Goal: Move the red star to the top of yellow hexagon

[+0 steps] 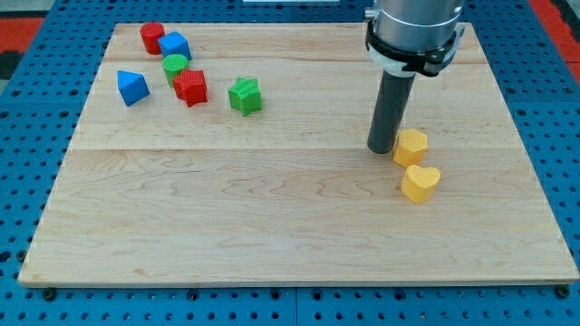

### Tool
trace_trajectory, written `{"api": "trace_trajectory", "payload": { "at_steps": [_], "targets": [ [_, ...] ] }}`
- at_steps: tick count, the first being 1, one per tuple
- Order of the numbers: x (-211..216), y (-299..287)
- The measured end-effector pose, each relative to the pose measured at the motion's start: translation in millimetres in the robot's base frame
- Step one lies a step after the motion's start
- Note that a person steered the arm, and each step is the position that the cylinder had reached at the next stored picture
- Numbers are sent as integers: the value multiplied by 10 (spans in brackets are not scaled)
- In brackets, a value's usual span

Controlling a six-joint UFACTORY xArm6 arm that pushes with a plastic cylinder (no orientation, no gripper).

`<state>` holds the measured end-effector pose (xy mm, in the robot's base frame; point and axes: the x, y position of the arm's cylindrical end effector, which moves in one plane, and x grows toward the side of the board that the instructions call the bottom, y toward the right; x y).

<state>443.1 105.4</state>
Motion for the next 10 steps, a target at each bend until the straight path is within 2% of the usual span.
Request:
{"api": "trace_trajectory", "payload": {
  "at_steps": [1, 2, 3, 4, 5, 6, 7, 8, 9, 10],
  "targets": [
    [-84, -502],
    [281, -1272],
    [312, -2256],
    [-178, -2642],
    [-692, -2642],
    [-904, -2642],
    [-1301, -2456],
    [-1607, -1782],
    [-1660, -1264],
    [-1655, -1797]
  ]
}}
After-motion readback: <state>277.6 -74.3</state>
